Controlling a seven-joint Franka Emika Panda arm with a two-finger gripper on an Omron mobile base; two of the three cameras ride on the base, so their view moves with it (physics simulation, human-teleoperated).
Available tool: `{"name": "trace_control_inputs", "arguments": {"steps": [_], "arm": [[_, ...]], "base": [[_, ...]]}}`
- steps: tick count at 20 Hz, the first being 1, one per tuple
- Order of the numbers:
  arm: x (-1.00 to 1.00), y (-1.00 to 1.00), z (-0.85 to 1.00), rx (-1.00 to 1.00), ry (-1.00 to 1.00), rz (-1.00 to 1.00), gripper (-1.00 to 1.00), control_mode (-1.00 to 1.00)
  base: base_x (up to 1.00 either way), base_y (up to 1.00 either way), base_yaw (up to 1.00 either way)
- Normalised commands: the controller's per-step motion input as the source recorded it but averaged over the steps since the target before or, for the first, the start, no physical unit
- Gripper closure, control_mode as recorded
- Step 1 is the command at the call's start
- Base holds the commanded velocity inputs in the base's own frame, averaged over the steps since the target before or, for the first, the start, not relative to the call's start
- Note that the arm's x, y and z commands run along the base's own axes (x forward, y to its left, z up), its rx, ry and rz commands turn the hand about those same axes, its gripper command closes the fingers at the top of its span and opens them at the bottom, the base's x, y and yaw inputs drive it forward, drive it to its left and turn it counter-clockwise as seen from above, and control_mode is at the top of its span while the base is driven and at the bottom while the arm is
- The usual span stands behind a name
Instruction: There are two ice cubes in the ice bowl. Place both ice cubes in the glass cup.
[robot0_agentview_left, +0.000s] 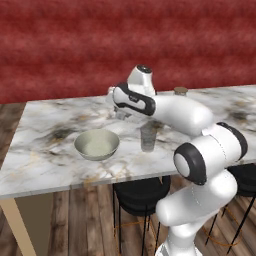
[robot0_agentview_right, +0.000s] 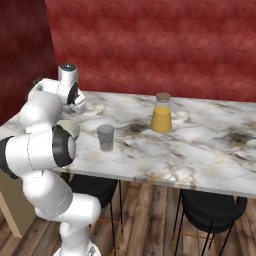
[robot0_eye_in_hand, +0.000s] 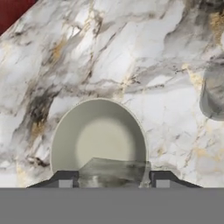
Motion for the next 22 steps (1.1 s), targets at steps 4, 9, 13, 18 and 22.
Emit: {"name": "trace_control_inputs", "arguments": {"steps": [4, 9, 13, 18, 22], "arm": [[-0.41, -0.57, 0.09, -0.16, 0.02, -0.07, 1.00, -1.00], [-0.45, -0.59, 0.00, -0.22, 0.00, -0.06, 1.00, -1.00], [-0.26, -0.56, -0.04, -0.05, -0.03, -0.06, 1.00, -1.00], [-0.04, -0.16, 0.00, -0.03, -0.02, -0.03, 1.00, -1.00], [0.12, -0.41, 0.00, 0.01, 0.03, 0.00, 1.00, -1.00]], "base": [[0.00, 0.00, 0.00], [0.00, 0.00, 0.00], [0.00, 0.00, 0.00], [0.00, 0.00, 0.00], [0.00, 0.00, 0.00]]}}
